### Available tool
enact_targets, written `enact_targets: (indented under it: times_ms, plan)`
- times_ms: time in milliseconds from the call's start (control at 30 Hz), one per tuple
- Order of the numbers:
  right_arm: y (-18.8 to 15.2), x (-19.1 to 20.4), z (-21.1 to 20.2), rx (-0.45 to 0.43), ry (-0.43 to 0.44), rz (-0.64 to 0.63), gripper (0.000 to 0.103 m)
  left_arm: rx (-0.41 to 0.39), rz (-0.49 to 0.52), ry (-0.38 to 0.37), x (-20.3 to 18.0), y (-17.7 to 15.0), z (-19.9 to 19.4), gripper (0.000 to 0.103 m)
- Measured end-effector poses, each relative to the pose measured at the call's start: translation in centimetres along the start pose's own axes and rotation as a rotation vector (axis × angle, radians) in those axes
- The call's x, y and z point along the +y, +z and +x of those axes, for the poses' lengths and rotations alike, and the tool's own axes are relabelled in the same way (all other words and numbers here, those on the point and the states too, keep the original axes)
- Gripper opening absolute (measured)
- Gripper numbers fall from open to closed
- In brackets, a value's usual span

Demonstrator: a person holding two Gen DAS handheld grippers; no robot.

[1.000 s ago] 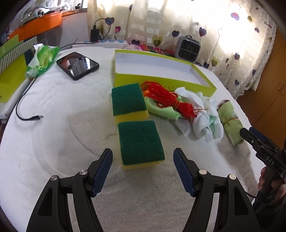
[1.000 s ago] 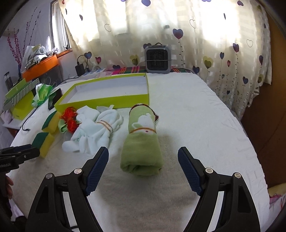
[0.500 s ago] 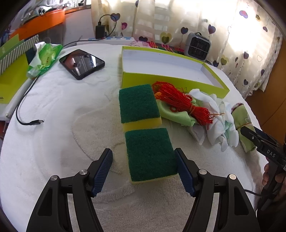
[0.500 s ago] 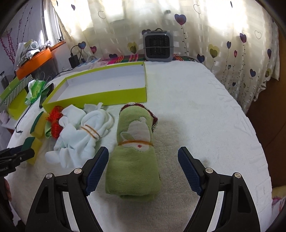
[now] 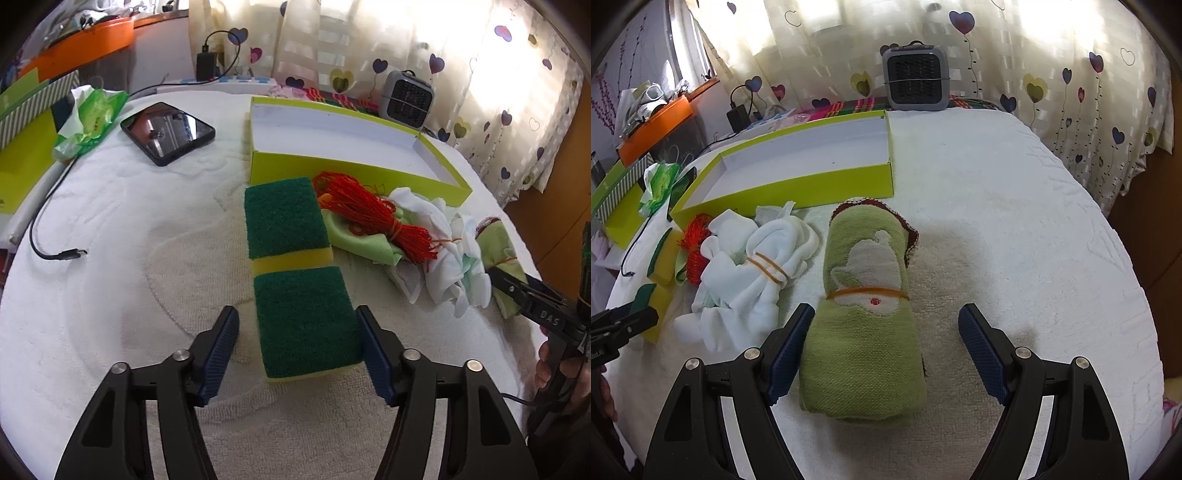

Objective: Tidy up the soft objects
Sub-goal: 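Grasp the green-yellow sponge with the left tool while the right tool grasps the rolled green towel, then carry the sponge with the left tool while the right tool carries the green towel into the box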

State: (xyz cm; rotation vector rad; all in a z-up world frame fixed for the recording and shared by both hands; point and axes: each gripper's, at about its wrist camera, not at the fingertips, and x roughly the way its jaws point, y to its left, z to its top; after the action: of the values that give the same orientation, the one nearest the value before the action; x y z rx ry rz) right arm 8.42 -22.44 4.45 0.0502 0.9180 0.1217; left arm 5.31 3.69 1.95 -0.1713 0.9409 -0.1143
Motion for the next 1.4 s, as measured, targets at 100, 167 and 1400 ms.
enact_targets:
  times_ms: [100, 167, 1400]
  plan:
    - [0.0, 0.1, -0.1, -0.006, 0.009, 0.000, 0.060, -0.003, 0.007, -0.009, -0.2, -0.1, -0.1, 0.053]
    - [-0.1, 0.2, -0.2, -0.010, 0.012, 0.001, 0.054, -0.004, 0.013, -0.009, -0.2, -0.1, -0.2, 0.052]
    - [6.2, 2.2, -2.7, -0.130, 0.050, -0.032, 0.036, -0.122, 0.050, -0.040, 1.0, 10.0, -2.6, 0.050]
